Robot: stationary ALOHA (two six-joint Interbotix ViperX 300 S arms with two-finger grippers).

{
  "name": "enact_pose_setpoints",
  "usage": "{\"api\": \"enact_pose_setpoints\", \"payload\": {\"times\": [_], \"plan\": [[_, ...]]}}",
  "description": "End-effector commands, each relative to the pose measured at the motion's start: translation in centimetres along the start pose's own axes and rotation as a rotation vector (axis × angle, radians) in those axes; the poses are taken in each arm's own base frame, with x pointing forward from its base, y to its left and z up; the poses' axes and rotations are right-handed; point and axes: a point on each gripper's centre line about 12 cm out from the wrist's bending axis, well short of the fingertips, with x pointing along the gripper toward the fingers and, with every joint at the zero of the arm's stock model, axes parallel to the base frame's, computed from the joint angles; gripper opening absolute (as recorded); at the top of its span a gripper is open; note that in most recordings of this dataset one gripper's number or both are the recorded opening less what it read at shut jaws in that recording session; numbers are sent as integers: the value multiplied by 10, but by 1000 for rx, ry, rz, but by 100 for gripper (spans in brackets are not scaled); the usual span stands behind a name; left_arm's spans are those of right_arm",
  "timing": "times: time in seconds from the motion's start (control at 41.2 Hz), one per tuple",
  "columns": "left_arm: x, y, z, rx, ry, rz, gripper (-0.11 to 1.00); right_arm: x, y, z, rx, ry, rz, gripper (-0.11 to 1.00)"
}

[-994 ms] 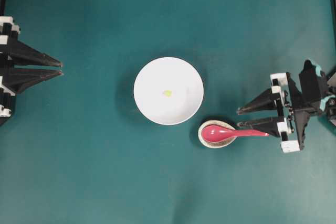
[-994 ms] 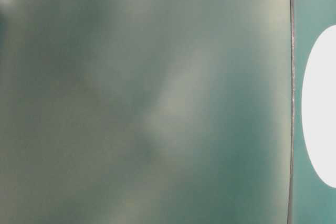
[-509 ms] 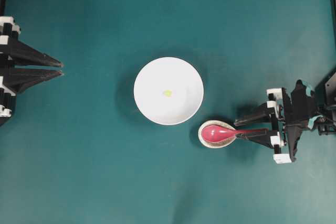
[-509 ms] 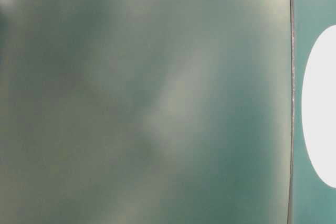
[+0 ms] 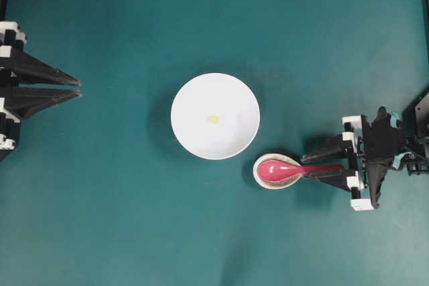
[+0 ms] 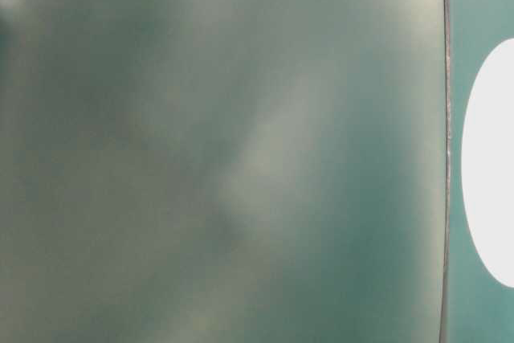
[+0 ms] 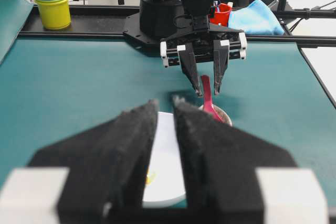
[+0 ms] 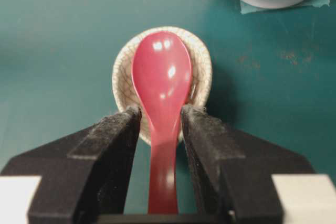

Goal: Scoop the yellow hexagonal prism block from the bowl with a spoon using the right arm.
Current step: 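Close the right gripper on the pink spoon handle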

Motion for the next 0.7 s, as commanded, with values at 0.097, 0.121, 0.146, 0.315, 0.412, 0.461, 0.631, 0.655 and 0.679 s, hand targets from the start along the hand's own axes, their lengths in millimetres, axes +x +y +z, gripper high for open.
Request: {"api": "enact_pose_setpoints", "payload": {"times": [0.097, 0.121, 0.146, 0.315, 0.412, 0.461, 0.631, 0.655, 0.679], "plan": [[4, 0, 8, 3, -12, -1, 19, 0, 0, -2, -4, 10, -2, 44], [3, 0, 8, 3, -11, -1, 19, 0, 0, -4, -7, 14, -2, 44], [3, 0, 8, 3, -11, -1, 19, 0, 0, -4, -7, 14, 0, 44], [4, 0, 8, 3, -9, 1, 19, 0, 0, -9, -20, 33, 0, 44], [3, 0, 7, 3, -9, -1, 19, 0, 1, -10, -29, 37, 4, 44], [4, 0, 7, 2, -8, 0, 19, 0, 1, -11, -33, 39, 6, 44], [3, 0, 7, 3, -6, -1, 19, -1, -1, -12, -52, 44, 3, 44], [4, 0, 7, 3, -5, 1, 19, -2, 0, -12, -56, 44, 6, 44], [3, 0, 7, 2, -6, 1, 19, -2, 0, -12, -60, 44, 6, 44]]}}
